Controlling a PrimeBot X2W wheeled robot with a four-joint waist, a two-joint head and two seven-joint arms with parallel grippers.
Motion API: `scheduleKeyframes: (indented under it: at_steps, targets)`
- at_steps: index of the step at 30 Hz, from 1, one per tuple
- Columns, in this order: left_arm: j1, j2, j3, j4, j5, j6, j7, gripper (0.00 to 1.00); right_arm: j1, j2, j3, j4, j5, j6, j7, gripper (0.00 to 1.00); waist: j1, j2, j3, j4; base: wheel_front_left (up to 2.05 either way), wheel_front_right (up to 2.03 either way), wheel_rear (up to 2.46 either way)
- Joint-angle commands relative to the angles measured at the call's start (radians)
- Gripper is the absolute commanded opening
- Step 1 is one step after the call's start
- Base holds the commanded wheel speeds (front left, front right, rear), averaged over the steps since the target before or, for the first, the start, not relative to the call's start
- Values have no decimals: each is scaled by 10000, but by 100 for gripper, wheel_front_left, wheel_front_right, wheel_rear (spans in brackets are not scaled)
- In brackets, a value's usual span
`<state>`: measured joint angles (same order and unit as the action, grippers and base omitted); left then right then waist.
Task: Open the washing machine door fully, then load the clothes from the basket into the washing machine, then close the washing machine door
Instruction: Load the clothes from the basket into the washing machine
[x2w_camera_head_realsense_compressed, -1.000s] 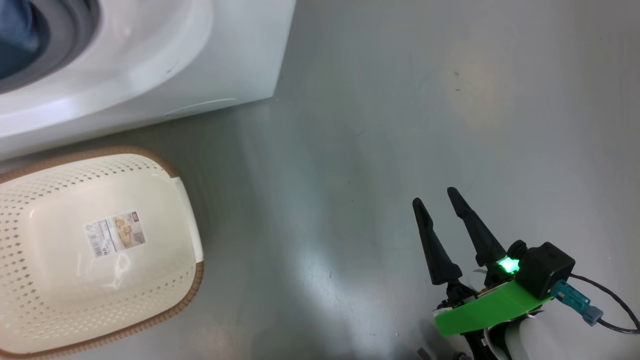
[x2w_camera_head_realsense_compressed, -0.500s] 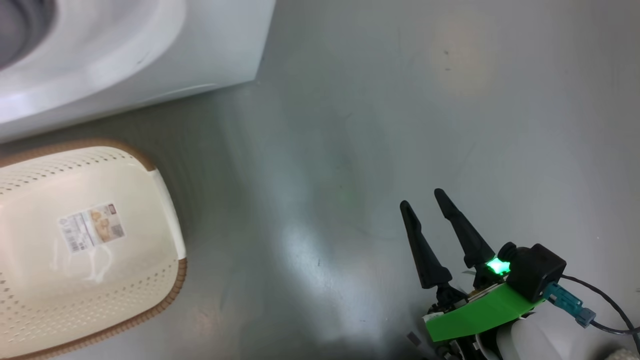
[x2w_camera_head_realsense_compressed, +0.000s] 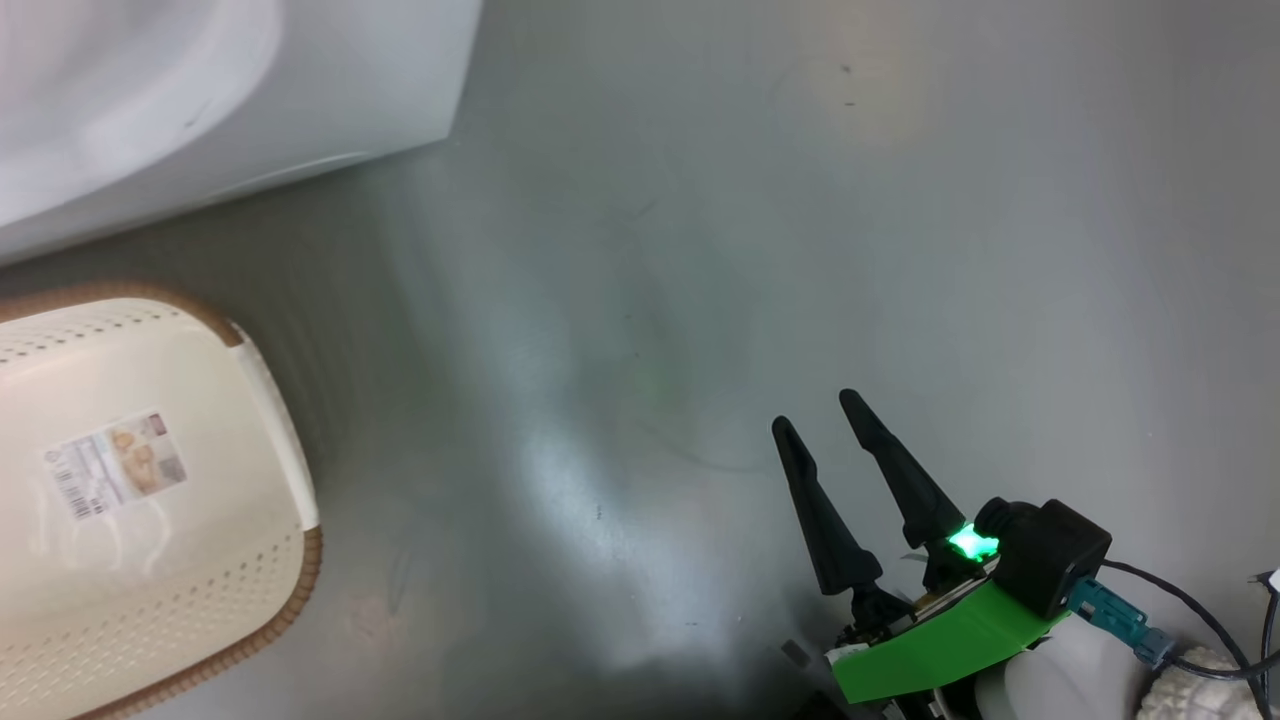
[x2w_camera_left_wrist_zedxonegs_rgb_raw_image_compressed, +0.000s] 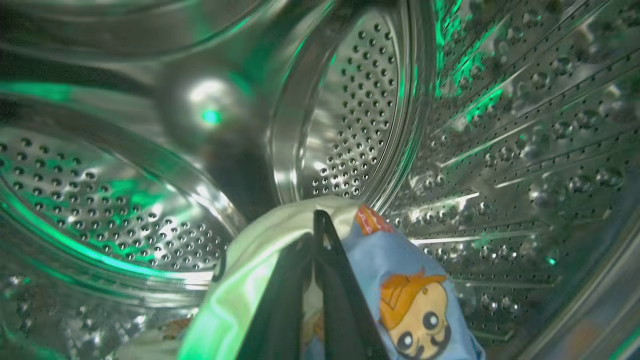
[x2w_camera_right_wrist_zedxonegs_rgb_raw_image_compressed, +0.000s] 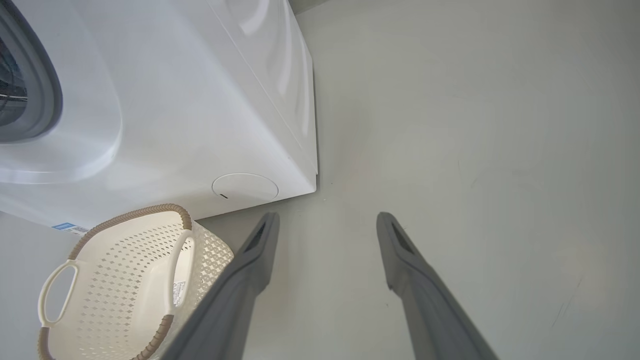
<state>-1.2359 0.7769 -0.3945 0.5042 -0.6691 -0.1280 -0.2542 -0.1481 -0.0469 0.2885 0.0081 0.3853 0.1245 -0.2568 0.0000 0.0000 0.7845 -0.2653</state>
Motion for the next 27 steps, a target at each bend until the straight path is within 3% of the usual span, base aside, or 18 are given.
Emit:
scheduleKeyframes:
  at_steps: [1,9,21,23,24,25,27]
  targets:
    - [-292,715,415,-428,147,-27,-64,0,380,-33,291,-224,191,62,-49,100,0,0,63,-177,0,0,0]
    - [-126,906,1102,-1494,493,-27,-73,0,524,-33,442,-282,306,62,-49,100,0,0,113,-470,0,0,0]
    - [203,1242,-304,-621,-906,-27,-71,0,532,-33,430,-141,283,62,-49,100,0,0,-31,-412,0,0,0]
    - [167,1250,-424,-528,-1024,-27,-39,5,518,-33,424,-131,287,62,-49,100,0,0,-41,-400,0,0,0]
    - [134,1229,-507,-419,-1185,-27,-5,61,505,-33,416,-123,288,62,-49,100,0,0,-52,-390,0,0,0]
    - [88,1208,-545,-255,-1322,-27,50,100,490,-33,409,-115,288,62,-49,100,0,0,-65,-382,0,0,0]
    - [25,1172,-698,-13,-1449,-27,128,100,463,-33,387,-95,291,62,-49,100,0,0,-105,-359,0,0,0]
